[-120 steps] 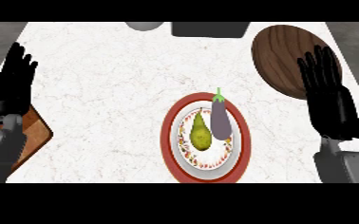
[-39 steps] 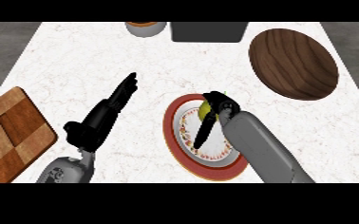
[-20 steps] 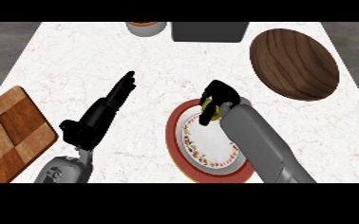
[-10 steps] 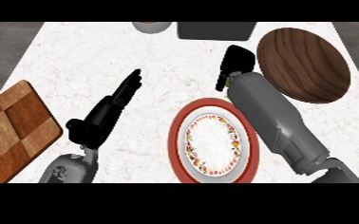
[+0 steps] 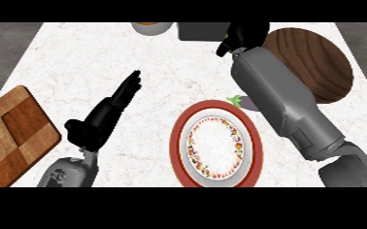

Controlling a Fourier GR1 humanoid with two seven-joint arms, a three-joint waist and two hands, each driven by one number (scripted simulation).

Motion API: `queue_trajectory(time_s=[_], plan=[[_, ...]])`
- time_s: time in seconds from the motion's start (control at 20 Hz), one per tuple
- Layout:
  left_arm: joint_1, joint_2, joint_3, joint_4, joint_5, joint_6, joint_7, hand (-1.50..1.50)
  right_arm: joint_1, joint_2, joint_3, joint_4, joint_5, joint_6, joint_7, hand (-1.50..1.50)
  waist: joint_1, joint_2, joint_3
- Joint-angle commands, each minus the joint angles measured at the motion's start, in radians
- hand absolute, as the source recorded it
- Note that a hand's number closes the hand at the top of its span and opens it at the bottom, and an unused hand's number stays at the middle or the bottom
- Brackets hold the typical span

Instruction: Pick the pear from the plate and place it in the bowl

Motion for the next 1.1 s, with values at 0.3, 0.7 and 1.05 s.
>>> queue_trajectory(time_s=[0.3, 0.7, 1.05], plan=[[-0.043, -0.050, -0.008, 0.027, -0.040, 0.027, 0.011, 0.00, -0.058, -0.123, -0.151, 0.050, 0.022, -0.096, -0.002, 1.50, -0.009, 0.004, 0.000], [0.018, -0.004, 0.007, -0.053, -0.024, -0.024, 0.023, 0.00, 0.038, -0.241, -0.133, 0.175, 0.153, -0.224, -0.066, 1.50, -0.002, 0.003, 0.001], [0.007, -0.030, 0.019, -0.053, -0.022, -0.017, 0.023, 0.00, 0.083, -0.241, -0.245, 0.274, 0.042, -0.113, -0.200, 1.50, 0.007, 0.007, 0.002]])
